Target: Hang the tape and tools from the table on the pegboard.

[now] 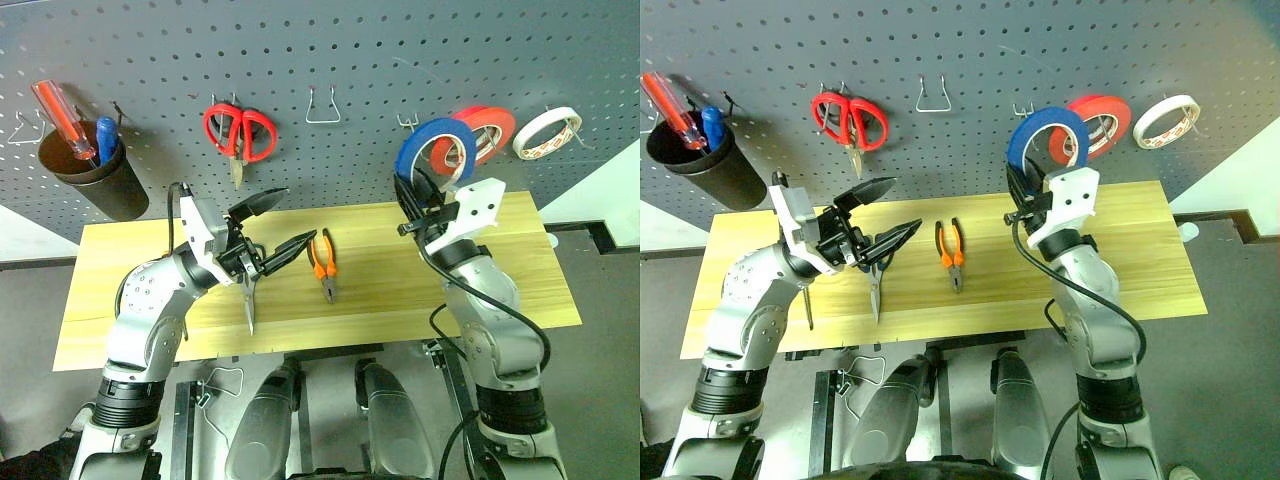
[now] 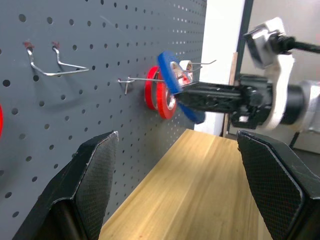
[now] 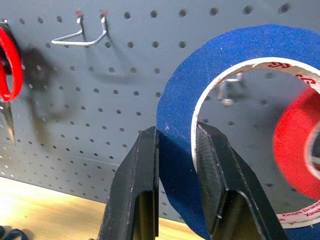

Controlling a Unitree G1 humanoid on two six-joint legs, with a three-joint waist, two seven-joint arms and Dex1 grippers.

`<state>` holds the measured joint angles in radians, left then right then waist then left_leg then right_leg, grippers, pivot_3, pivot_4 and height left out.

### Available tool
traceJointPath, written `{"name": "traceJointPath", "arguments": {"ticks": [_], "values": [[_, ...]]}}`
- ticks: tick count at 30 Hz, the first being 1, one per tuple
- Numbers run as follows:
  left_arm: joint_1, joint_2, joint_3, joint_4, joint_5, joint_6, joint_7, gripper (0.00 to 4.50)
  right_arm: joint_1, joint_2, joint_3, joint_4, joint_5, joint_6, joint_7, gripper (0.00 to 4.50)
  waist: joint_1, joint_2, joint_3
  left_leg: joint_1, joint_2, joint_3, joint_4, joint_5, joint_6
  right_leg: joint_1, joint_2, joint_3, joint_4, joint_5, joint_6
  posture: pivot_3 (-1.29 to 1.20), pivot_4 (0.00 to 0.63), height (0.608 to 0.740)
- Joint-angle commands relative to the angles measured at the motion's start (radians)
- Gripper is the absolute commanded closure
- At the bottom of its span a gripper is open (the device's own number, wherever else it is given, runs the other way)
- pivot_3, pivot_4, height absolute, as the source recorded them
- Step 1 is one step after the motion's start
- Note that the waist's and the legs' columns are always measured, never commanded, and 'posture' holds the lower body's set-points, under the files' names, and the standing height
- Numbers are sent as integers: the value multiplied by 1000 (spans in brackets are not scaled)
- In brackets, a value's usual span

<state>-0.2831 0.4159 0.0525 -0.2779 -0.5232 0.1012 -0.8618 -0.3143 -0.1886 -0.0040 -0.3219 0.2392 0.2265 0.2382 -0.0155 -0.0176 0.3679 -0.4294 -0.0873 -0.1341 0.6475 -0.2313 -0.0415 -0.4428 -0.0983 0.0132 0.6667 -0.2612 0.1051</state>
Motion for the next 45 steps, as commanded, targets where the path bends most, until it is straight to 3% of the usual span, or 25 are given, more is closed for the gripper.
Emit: {"name": "traceJointPath", "arguments": {"ticks": [1,15,22,33,45], "values": [[3,5,9,-42,-7,-9,7,538,-30,18,10,26,-8,-60,18,3825,1,0,0,0,0,0,0,0,0,0,0,0,0,0,0,54,318,711],[12,15,11,-58,-9,-4,25,538,-204,74,7,342,-51,-219,33,3826,0,0,0,0,0,0,0,1,-1,0,0,0,0,0,0,65,322,711],[23,22,11,-67,-5,-1,35,538,-236,78,-1,390,-65,-217,9,3826,0,0,0,0,0,0,0,1,-2,0,0,0,1,0,0,75,318,711],[42,30,18,-70,-5,-4,42,538,-219,75,6,358,-76,-200,3,118,0,0,0,0,0,0,0,1,-2,0,0,0,1,0,0,71,321,711],[119,44,45,-127,-5,0,90,538,-88,55,13,209,-75,-139,10,23,2,0,0,0,0,0,0,1,-1,-1,0,1,1,0,0,85,319,711]]}}
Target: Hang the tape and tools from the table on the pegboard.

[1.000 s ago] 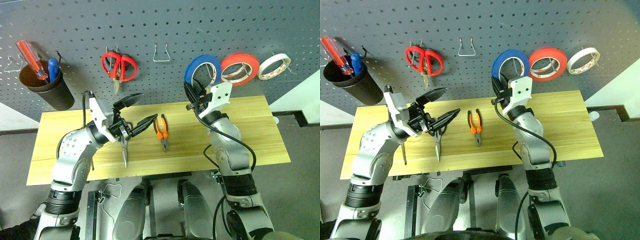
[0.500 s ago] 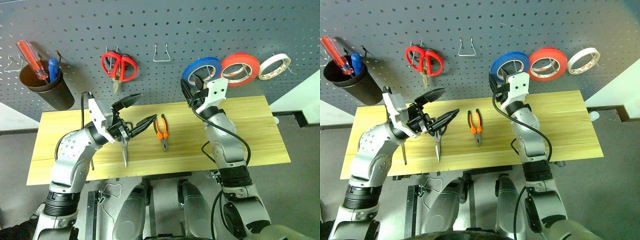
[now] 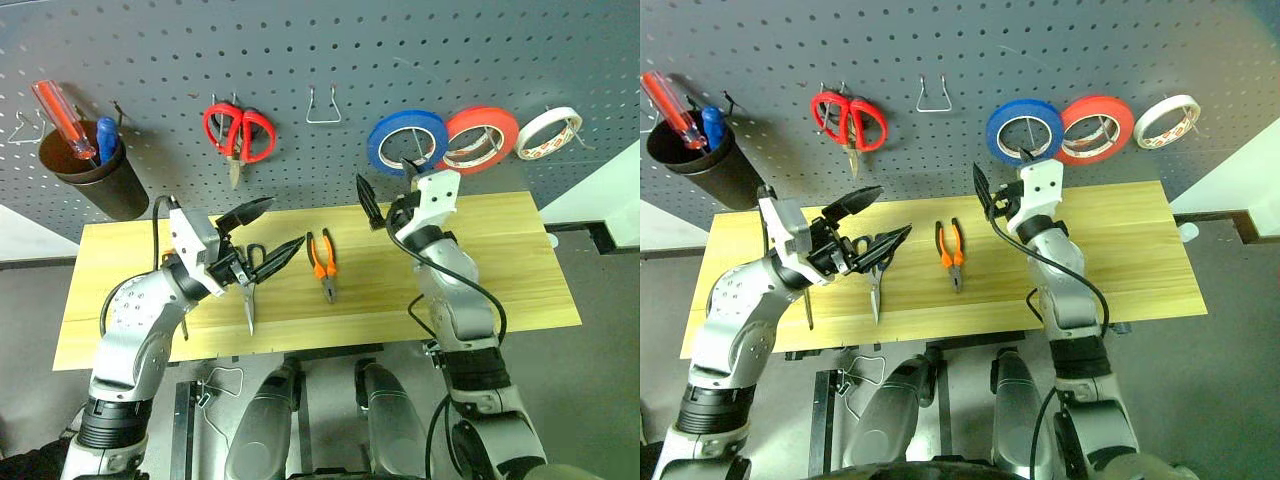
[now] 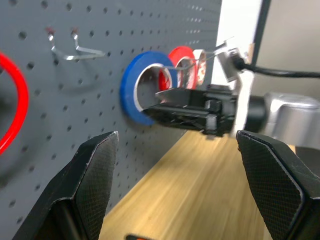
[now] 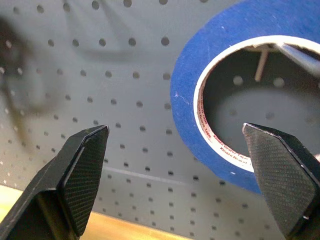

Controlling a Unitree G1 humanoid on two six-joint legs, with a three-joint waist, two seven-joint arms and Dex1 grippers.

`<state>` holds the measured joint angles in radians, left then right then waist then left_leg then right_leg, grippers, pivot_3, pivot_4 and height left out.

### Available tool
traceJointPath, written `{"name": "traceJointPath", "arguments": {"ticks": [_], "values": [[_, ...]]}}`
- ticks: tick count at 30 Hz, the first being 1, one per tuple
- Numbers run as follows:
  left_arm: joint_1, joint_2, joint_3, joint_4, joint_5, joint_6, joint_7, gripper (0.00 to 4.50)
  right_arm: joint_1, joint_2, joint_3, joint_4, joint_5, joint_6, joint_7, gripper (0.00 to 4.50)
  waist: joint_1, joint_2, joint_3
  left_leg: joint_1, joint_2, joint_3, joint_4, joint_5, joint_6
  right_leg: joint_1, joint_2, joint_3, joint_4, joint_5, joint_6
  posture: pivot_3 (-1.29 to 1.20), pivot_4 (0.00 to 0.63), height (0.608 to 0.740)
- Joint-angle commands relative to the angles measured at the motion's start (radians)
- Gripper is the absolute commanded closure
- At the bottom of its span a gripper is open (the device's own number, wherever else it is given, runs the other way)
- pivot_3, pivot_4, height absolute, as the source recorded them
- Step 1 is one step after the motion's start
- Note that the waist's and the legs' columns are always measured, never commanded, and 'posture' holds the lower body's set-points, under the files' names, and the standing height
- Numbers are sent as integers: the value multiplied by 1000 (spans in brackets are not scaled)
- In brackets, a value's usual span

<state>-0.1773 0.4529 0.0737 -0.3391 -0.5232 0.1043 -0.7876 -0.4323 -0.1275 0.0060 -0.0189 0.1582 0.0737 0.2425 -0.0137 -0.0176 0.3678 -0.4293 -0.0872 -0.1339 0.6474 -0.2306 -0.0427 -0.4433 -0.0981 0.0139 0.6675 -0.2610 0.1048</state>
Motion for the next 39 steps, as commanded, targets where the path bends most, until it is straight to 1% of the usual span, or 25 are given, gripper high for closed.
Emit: {"name": "traceJointPath", "arguments": {"ticks": [1,5,8,11,14,17,19,21,23,25,30,32,35,39], "values": [[17,7,22,-72,-4,-4,20,538,49,-9,3,-116,9,25,8,23,1,0,0,0,0,0,0,-1,1,0,0,0,0,0,0,85,320,711],[47,8,22,-88,-2,-8,30,538,147,-32,-4,-234,21,83,12,23,2,0,0,0,0,0,0,-1,2,0,0,0,0,0,0,80,325,711],[101,9,23,-103,3,-7,39,538,227,-58,-9,-350,39,155,21,23,0,0,0,0,0,0,-1,-1,2,0,0,1,-1,0,0,76,325,711],[142,3,13,-104,28,17,80,538,298,-95,-4,-443,55,234,38,23,1,0,0,0,1,0,-1,-1,2,0,-1,1,0,0,0,72,324,711],[163,-23,-17,-102,78,69,170,538,375,-170,15,-555,102,329,111,23,4,0,0,1,1,0,-1,-1,2,1,-1,1,-1,0,0,62,322,711],[167,-56,-64,-110,142,104,246,538,430,-292,31,-672,161,426,214,23,4,0,-1,0,1,0,0,-1,3,1,-1,1,-1,0,0,51,323,711],[171,-82,-76,-109,170,139,304,538,431,-334,25,-711,184,483,224,23,3,-2,-2,0,1,0,0,-2,3,1,-1,1,-2,0,0,40,326,711],[181,-97,-71,-115,183,198,360,538,405,-345,29,-717,168,537,188,23,-1,-3,-2,1,2,1,0,-2,3,1,-1,1,-2,0,0,35,326,711],[202,-88,-61,-128,180,224,365,538,364,-333,63,-699,105,593,118,23,-2,-3,-3,1,3,1,0,-1,2,1,1,1,-1,0,0,36,329,711],[223,-66,-46,-143,161,231,338,538,336,-280,101,-685,77,657,43,23,-1,-3,-3,1,4,1,0,-1,2,1,1,1,-1,0,-1,40,333,711],[251,-15,5,-127,162,221,313,538,322,-177,249,-679,1,690,-53,23,3,-3,-3,0,4,1,-1,-1,2,0,1,1,-2,0,-1,52,342,711],[253,-16,8,-128,165,222,318,538,315,-150,278,-671,-21,698,-77,23,5,-3,-3,0,4,1,-1,-1,2,0,0,1,-3,0,-1,47,348,711],[314,-12,6,-168,165,237,315,538,289,-77,313,-624,-60,733,-145,23,1,-4,-3,0,3,1,-1,-1,2,0,0,1,-4,0,-1,48,366,711],[341,7,51,-189,134,268,305,538,265,-42,333,-573,-103,747,-177,23,1,-3,-2,0,5,1,-3,-1,2,-1,1,1,-3,0,-1,64,387,711]]}}
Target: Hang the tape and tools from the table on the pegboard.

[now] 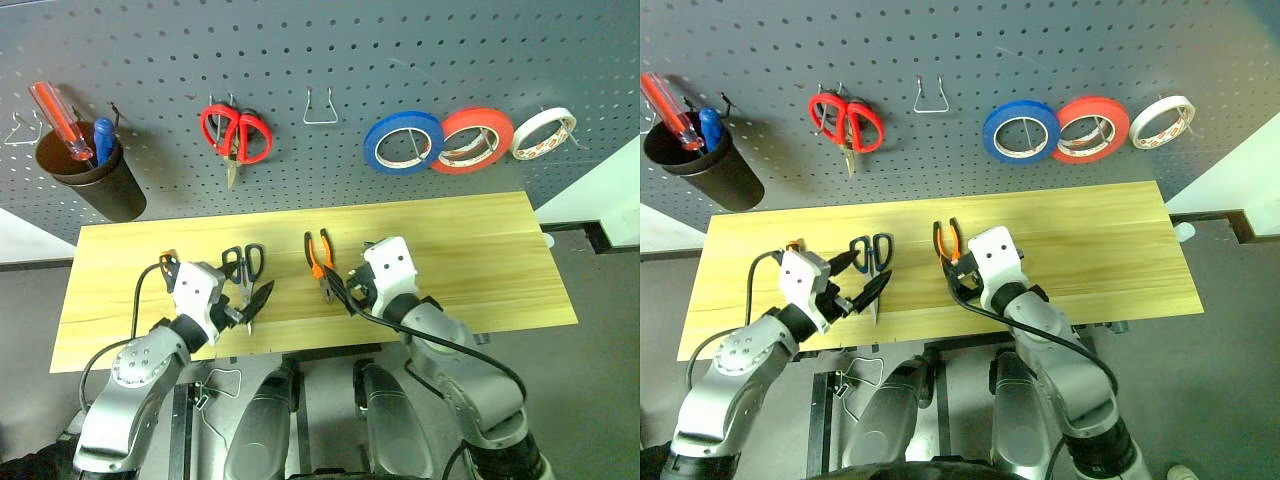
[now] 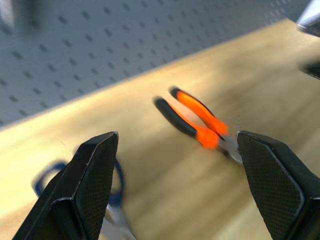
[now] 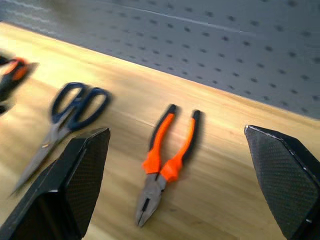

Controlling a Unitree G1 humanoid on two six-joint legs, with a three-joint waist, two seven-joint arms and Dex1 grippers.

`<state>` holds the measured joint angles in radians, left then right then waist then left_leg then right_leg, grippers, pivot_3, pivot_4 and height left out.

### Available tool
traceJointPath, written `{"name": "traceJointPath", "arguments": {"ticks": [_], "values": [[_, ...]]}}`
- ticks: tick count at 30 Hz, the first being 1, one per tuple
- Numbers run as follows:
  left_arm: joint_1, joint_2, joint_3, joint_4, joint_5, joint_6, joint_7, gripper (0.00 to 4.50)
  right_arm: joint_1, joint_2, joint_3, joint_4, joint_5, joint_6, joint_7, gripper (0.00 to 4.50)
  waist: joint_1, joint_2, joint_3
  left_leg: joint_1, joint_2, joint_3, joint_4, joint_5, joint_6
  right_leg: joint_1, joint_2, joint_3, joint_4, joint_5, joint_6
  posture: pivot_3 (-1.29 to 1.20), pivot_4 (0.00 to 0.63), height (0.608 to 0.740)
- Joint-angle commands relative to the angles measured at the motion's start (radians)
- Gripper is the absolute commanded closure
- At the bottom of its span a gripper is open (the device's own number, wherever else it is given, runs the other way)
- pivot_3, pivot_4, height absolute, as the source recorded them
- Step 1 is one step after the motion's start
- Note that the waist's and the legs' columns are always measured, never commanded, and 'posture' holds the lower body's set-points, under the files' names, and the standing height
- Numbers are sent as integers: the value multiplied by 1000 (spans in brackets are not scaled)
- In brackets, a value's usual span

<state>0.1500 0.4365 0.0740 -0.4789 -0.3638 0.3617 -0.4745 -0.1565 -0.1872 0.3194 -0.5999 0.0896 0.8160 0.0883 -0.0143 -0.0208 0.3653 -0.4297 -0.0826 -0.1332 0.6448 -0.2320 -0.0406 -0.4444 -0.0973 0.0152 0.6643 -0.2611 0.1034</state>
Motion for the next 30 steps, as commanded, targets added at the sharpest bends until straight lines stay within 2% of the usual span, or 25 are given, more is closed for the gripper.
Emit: {"name": "traceJointPath", "arguments": {"ticks": [1,9,19,23,30], "values": [[18,32,57,-53,-28,12,-17,538,-19,26,24,23,-43,2,-29,23,3,0,0,0,0,0,0,0,0,0,0,0,0,0,0,68,392,711],[66,114,162,-51,-59,15,-76,538,-95,119,57,212,-97,-54,-60,23,0,2,6,0,1,0,-1,0,0,-1,0,0,0,-1,-1,90,437,711],[125,104,175,-128,-76,46,-51,538,-168,194,78,380,-133,-127,-49,23,0,2,30,-2,1,0,-2,0,0,-3,0,0,-1,-2,-3,85,473,711],[128,102,181,-150,-89,61,-43,538,-192,221,79,437,-143,-151,-48,23,-3,1,34,-14,1,1,0,0,0,-16,1,0,1,0,-1,84,489,711],[161,95,185,-193,-100,83,-29,538,-221,258,68,506,-158,-171,-49,23,-2,3,48,-15,1,3,-1,0,0,-18,1,0,1,0,-1,85,500,711]]}}
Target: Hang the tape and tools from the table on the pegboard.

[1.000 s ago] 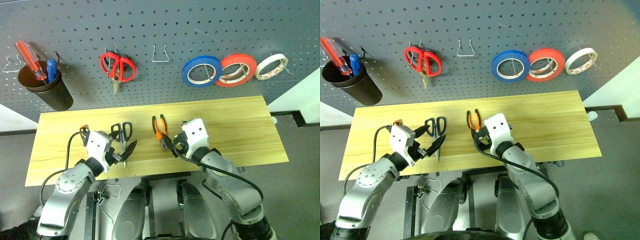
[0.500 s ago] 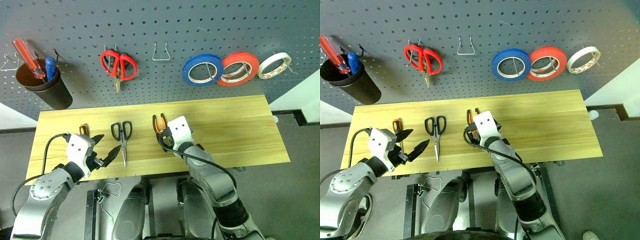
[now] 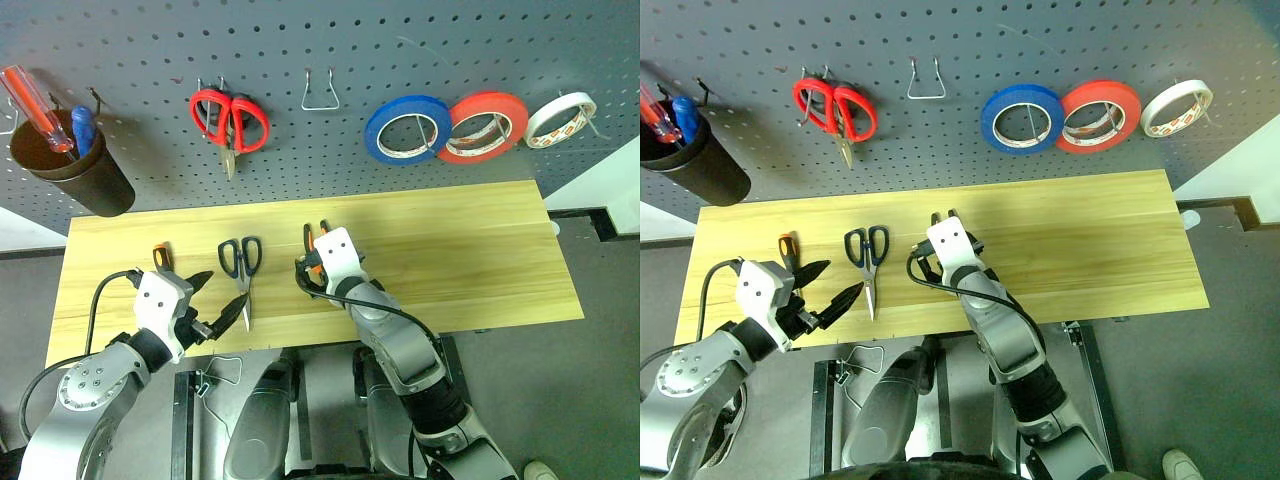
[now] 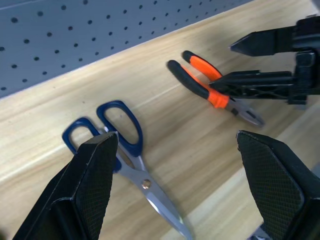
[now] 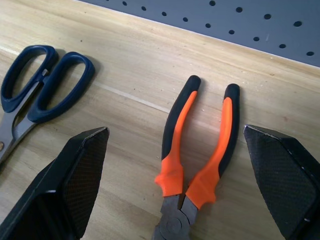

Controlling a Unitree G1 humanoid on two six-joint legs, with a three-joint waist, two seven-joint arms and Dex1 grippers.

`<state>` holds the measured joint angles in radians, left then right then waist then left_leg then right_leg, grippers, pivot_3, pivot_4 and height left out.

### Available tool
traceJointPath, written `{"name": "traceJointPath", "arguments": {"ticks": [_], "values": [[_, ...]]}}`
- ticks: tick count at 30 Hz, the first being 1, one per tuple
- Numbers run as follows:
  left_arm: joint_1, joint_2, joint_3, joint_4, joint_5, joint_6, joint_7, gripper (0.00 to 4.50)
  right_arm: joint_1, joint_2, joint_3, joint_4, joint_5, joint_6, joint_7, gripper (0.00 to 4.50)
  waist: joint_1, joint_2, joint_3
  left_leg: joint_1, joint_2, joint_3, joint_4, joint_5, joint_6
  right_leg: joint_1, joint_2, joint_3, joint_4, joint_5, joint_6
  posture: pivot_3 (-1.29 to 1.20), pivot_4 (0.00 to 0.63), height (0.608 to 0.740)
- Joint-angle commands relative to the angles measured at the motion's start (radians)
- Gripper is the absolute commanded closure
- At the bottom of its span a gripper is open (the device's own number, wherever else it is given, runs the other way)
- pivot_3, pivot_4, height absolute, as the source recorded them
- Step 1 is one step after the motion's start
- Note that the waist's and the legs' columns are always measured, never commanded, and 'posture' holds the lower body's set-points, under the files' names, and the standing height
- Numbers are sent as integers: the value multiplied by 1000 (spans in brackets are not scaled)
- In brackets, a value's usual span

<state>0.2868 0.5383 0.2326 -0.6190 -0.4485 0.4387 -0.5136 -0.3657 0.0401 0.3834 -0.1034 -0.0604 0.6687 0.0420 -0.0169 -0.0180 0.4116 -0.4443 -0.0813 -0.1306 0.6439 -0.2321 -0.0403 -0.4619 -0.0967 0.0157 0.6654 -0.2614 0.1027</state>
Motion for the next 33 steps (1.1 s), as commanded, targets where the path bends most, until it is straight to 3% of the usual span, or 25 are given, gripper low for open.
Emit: {"name": "traceJointPath", "arguments": {"ticks": [1,16,33], "values": [[27,-8,26,-57,-16,7,12,538,-17,37,3,16,-10,-24,-4,23,1,0,3,0,0,0,0,0,0,0,0,0,0,0,0,84,500,711],[53,-25,21,-80,-16,15,33,538,-92,146,-49,91,-11,-25,-42,23,0,2,6,-1,0,1,-1,0,0,-2,0,0,-1,0,0,81,505,711],[62,-31,9,-99,-17,26,48,538,-153,183,-57,78,-12,124,-80,23,-2,2,7,-1,1,3,-9,0,-1,-5,0,2,-3,-1,-1,82,499,711]]}}
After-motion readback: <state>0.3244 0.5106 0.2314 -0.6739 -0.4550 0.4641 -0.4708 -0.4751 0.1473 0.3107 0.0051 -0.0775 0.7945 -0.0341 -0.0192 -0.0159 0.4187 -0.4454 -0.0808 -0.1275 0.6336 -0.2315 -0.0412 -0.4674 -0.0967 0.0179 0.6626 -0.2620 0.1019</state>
